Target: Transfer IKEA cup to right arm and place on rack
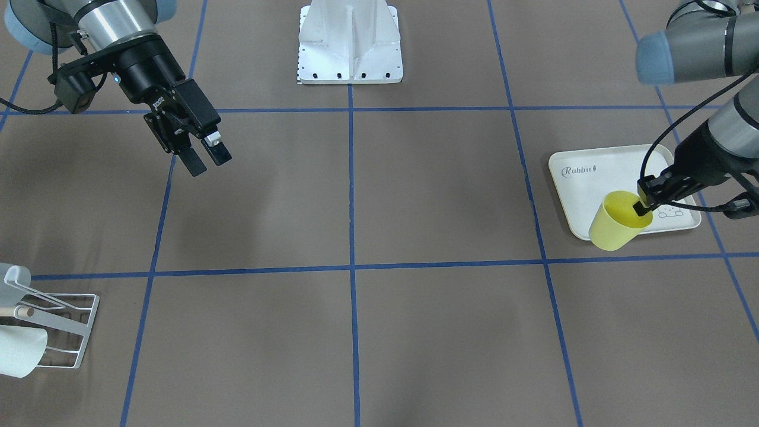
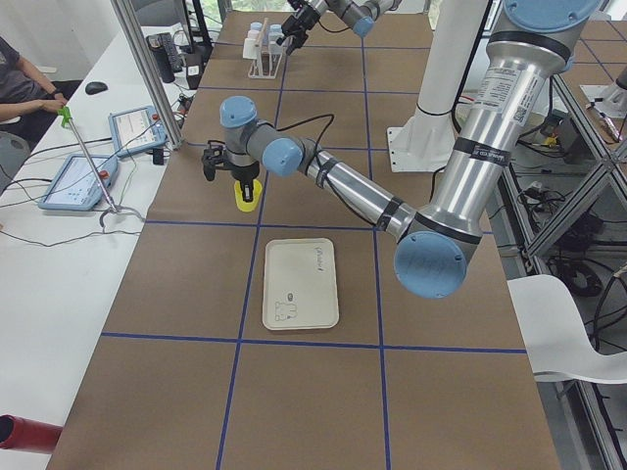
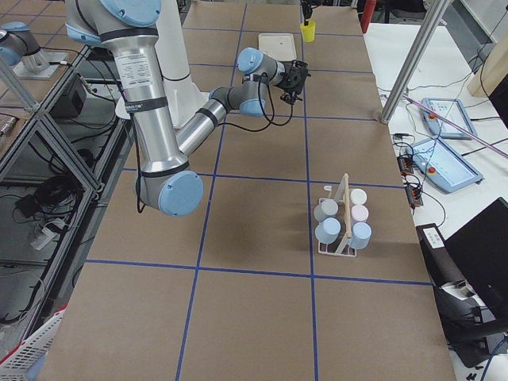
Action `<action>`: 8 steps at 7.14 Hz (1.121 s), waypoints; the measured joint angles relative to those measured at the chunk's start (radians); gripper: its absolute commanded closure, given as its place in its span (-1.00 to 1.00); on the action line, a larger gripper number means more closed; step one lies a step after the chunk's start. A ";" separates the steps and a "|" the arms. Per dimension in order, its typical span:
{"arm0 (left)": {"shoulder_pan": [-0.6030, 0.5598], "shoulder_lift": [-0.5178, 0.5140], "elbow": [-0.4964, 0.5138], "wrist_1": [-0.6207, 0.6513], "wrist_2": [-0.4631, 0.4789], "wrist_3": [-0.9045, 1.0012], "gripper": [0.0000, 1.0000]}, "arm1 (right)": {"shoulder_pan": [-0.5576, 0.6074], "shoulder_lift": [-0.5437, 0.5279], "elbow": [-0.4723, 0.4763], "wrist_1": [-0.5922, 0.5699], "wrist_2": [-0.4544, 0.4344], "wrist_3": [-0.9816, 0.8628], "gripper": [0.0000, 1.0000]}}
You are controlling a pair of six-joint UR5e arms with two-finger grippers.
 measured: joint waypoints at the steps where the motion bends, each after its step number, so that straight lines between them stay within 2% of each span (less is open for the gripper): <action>1: 0.028 -0.013 0.007 -0.117 0.001 -0.162 1.00 | -0.005 0.000 -0.015 0.042 0.000 0.029 -0.99; 3: 0.084 -0.020 0.049 -0.399 0.031 -0.457 1.00 | -0.041 0.023 -0.053 0.103 -0.008 0.089 -0.99; 5: 0.171 -0.020 0.080 -0.631 0.171 -0.698 1.00 | -0.088 0.109 -0.097 0.117 -0.035 0.180 -0.99; 8: 0.257 -0.020 0.205 -1.137 0.335 -1.107 1.00 | -0.180 0.187 -0.111 0.169 -0.156 0.284 -0.99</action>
